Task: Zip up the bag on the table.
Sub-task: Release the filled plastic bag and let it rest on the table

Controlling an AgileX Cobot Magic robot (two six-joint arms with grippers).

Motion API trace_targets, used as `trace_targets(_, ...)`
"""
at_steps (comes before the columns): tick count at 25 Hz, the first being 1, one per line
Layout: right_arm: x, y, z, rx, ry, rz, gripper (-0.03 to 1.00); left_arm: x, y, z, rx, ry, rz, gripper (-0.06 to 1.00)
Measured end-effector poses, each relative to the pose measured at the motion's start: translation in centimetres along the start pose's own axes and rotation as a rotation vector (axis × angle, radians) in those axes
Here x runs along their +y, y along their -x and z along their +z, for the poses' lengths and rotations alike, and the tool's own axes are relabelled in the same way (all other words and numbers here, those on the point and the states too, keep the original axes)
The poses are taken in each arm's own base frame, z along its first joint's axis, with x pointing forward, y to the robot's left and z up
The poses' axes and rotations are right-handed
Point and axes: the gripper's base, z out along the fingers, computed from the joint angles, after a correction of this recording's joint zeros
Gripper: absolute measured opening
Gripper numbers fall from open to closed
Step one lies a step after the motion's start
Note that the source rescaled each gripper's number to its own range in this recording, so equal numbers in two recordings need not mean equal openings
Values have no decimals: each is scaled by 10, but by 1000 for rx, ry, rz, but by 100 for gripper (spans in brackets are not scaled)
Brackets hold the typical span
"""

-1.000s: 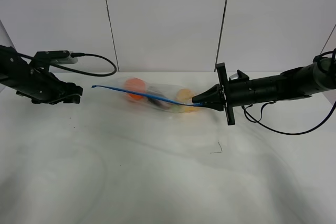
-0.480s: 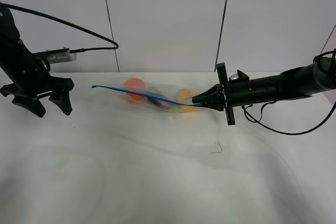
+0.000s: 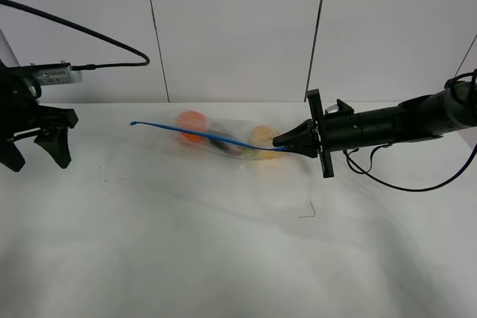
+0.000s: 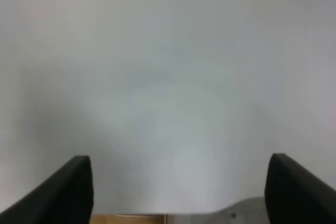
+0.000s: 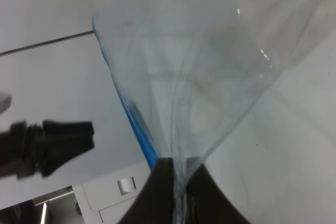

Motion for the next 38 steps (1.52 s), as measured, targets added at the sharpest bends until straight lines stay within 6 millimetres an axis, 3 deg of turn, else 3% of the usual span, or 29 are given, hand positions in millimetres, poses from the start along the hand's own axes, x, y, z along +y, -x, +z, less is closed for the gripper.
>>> trace_targets(5, 0, 0, 0, 0, 0, 0, 0, 5, -59, -10, -35, 32, 24, 87)
trace_targets(9, 0, 0, 0, 0, 0, 0, 0, 10, -111, -6, -74, 48, 32, 87)
trace_targets(15, 0, 0, 0, 0, 0, 0, 0, 15, -180, 16, -171, 48, 38, 87)
trace_targets(18, 0, 0, 0, 0, 0, 0, 0, 18, -203, 22, -263, 53, 44, 87)
trace_targets(27, 0, 0, 0, 4, -5, -3, 0, 19, -244, 10, -585, 48, 62, 87)
trace_targets(38, -1, 0, 0, 5, -6, -3, 0, 20, -267, 6, -740, 43, 70, 87)
